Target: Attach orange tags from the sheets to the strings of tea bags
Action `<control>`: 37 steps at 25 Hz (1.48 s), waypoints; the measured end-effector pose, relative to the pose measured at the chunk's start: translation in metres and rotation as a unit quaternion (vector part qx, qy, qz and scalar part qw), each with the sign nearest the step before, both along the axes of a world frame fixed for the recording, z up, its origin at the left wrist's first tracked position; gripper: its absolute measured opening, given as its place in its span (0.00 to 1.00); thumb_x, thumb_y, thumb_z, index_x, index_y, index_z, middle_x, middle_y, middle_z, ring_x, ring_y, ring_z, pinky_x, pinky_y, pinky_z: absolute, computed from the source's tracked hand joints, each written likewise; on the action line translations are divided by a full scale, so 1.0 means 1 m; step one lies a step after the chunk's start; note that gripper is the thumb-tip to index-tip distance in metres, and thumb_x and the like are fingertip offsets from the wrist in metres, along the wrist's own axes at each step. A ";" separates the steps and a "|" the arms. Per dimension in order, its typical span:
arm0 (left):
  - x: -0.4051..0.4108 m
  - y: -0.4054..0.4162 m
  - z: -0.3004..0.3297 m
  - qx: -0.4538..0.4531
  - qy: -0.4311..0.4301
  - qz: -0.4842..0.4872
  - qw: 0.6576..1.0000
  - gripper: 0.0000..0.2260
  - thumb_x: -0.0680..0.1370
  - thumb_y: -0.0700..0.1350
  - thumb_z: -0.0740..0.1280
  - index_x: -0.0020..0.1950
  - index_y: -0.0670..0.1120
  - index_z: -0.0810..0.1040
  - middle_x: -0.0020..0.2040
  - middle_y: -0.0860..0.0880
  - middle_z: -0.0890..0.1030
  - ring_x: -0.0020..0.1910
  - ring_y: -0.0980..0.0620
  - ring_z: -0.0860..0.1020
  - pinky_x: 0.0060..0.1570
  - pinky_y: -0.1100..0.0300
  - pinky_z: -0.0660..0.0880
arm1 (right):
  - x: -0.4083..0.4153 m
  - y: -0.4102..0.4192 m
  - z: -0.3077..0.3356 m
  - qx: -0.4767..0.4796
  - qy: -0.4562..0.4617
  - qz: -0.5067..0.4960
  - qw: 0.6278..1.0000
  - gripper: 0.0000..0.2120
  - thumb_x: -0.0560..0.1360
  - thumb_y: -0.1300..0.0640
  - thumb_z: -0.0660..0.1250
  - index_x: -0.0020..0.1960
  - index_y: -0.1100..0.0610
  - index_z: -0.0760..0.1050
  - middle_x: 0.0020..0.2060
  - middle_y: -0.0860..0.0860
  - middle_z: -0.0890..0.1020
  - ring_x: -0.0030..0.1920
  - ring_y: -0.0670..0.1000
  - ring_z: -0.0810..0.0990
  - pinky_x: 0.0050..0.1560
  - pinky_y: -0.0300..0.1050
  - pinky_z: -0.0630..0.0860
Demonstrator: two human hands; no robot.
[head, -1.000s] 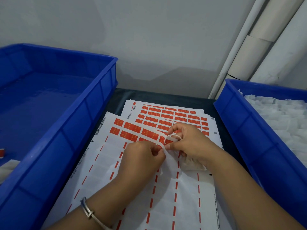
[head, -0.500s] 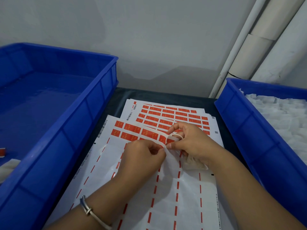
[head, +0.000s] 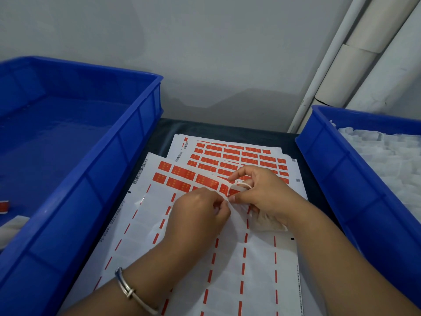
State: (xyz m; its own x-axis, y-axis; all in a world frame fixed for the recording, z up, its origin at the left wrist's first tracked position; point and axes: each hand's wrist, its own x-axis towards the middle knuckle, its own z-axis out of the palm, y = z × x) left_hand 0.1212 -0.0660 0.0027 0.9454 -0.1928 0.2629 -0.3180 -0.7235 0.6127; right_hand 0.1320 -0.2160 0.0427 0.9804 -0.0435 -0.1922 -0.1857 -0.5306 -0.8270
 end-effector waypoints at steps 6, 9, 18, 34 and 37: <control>0.000 -0.002 0.000 -0.037 0.041 0.020 0.998 0.02 0.76 0.53 0.66 0.45 0.56 0.75 0.38 0.60 0.73 0.32 0.61 0.72 0.32 0.79 0.60 | 0.000 0.000 -0.001 0.017 0.002 -0.013 1.000 0.14 0.67 0.59 0.76 0.45 0.46 0.75 0.50 0.39 0.74 0.51 0.46 0.74 0.45 0.37 0.77; 0.001 -0.002 0.000 -0.059 0.062 0.026 0.996 0.04 0.76 0.52 0.66 0.43 0.56 0.72 0.37 0.61 0.72 0.33 0.60 0.74 0.32 0.77 0.61 | 0.000 0.000 -0.002 0.023 0.009 -0.022 0.999 0.13 0.68 0.59 0.76 0.45 0.47 0.75 0.48 0.38 0.73 0.49 0.45 0.74 0.40 0.34 0.74; 0.007 0.003 0.002 -0.119 0.102 0.026 0.987 0.09 0.75 0.48 0.69 0.41 0.59 0.70 0.37 0.66 0.72 0.35 0.61 0.75 0.34 0.78 0.65 | 0.000 -0.008 -0.004 0.049 0.038 -0.046 0.997 0.10 0.69 0.58 0.75 0.45 0.47 0.76 0.42 0.36 0.74 0.43 0.43 0.77 0.34 0.32 0.73; 0.000 0.003 -0.009 -0.011 -0.016 -0.020 1.000 0.14 0.74 0.55 0.67 0.58 0.54 0.80 0.52 0.60 0.80 0.40 0.61 0.72 0.50 0.72 0.66 | 0.008 -0.014 0.001 0.038 0.087 -0.017 0.995 0.06 0.66 0.56 0.77 0.41 0.50 0.81 0.40 0.40 0.82 0.38 0.45 0.84 0.29 0.32 0.73; 0.003 0.003 -0.008 -0.025 -0.024 -0.013 0.999 0.15 0.74 0.56 0.67 0.59 0.54 0.80 0.53 0.57 0.81 0.41 0.60 0.73 0.49 0.72 0.66 | 0.007 -0.012 0.004 0.017 0.081 -0.002 0.997 0.09 0.65 0.56 0.78 0.42 0.49 0.80 0.41 0.40 0.81 0.44 0.47 0.83 0.34 0.35 0.76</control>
State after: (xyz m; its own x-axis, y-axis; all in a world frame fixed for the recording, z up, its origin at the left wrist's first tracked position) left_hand 0.1243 -0.0631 -0.0057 0.9265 -0.2026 0.3171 -0.3658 -0.6832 0.6320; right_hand 0.1395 -0.2280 0.0462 0.9363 -0.0390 -0.3490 -0.3204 -0.5017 -0.8035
